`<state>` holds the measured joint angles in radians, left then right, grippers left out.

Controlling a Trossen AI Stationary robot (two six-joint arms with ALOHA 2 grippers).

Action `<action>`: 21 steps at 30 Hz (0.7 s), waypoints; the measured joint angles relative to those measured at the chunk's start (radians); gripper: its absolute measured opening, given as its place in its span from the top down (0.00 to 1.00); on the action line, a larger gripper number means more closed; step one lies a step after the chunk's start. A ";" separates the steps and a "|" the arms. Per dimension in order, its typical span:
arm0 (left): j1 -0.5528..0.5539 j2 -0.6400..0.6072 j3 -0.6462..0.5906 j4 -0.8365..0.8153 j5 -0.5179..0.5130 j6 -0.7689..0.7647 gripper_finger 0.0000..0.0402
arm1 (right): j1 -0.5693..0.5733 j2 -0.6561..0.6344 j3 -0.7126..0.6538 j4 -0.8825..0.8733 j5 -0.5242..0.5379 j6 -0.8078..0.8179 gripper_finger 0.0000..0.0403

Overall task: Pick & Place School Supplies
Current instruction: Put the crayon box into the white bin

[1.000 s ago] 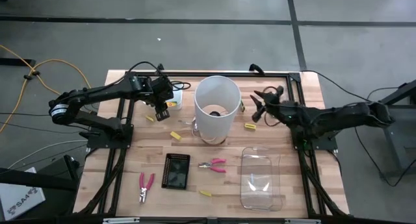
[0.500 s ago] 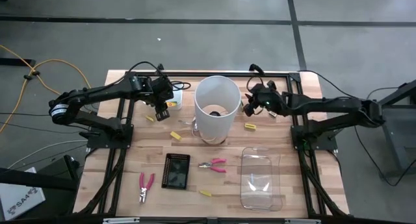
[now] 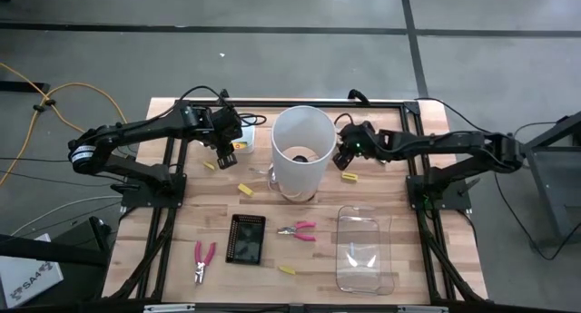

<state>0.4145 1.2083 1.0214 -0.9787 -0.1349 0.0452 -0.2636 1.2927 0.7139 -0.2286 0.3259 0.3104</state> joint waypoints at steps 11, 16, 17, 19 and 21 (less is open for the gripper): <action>0.000 0.000 0.000 0.000 0.000 0.000 0.71 | -0.034 0.060 0.000 0.002 -0.019 0.142 0.65; 0.000 0.000 0.000 0.000 0.000 0.000 0.71 | -0.040 0.101 0.000 0.007 -0.029 0.212 0.55; 0.000 0.000 0.000 0.000 0.000 0.000 0.71 | -0.040 0.107 0.000 0.008 -0.035 0.218 0.53; 0.000 0.000 0.000 0.000 0.000 0.000 0.71 | -0.040 0.116 0.000 0.008 -0.040 0.221 0.50; 0.000 0.000 0.000 0.000 0.000 0.000 0.71 | -0.040 0.123 0.000 0.009 -0.040 0.221 0.48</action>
<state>0.4149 1.2083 1.0214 -0.9790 -0.1349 0.0452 -0.3031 1.4157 0.7139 -0.2195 0.2863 0.5312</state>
